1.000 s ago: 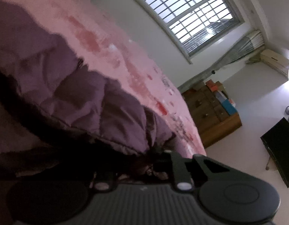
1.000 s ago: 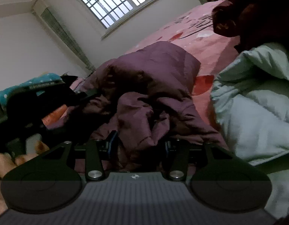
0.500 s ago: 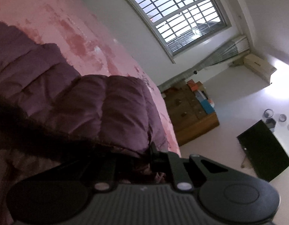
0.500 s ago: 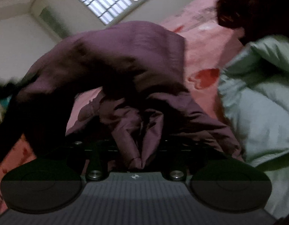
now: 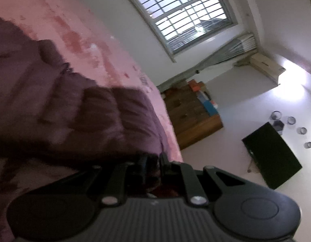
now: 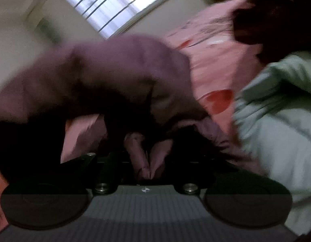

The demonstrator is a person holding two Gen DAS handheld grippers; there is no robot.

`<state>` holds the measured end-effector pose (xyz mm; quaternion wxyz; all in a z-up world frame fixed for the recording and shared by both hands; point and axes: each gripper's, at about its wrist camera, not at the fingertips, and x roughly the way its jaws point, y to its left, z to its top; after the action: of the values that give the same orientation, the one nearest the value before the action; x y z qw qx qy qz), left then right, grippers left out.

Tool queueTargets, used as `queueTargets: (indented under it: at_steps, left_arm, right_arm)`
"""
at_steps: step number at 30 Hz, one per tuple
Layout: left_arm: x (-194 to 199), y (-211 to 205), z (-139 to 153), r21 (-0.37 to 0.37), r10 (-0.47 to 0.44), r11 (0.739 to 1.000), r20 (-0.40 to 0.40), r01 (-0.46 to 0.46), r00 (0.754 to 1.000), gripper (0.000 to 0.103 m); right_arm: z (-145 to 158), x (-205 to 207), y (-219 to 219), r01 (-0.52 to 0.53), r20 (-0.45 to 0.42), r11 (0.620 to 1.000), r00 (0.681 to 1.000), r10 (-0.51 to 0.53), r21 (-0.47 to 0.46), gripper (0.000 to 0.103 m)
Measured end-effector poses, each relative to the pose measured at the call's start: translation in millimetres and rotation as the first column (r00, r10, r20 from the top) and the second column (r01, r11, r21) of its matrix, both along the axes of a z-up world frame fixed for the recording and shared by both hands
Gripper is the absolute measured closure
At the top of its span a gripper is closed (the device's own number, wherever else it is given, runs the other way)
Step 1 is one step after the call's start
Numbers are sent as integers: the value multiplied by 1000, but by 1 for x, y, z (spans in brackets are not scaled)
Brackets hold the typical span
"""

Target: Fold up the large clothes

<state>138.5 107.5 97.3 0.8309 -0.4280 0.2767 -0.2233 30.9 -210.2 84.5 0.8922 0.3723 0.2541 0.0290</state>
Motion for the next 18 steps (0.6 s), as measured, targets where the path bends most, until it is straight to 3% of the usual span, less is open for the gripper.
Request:
queueTargets:
  at_steps: [2, 5, 10, 14, 18]
  left_arm:
    - [3, 7, -11, 28, 25, 999, -15, -25, 1000, 93]
    - [11, 15, -30, 102, 69, 993, -41, -64, 997, 93]
    - [17, 30, -62, 71, 110, 992, -146, -101, 983, 93]
    - [4, 42, -61, 108, 179, 980, -121, -166, 976, 93]
    - [-4, 66, -48, 198, 258, 949, -52, -243, 965, 77]
  right_arm:
    - [-6, 0, -13, 95, 28, 993, 995, -97, 65, 89]
    - [-15, 7, -23, 144, -3, 988, 990, -144, 56, 90]
    - [-15, 12, -7, 123, 7, 989, 992, -123, -78, 90]
    - [-20, 15, -6, 119, 11, 989, 993, -118, -84, 90]
    - [-11, 13, -10, 117, 18, 987, 993, -115, -108, 90]
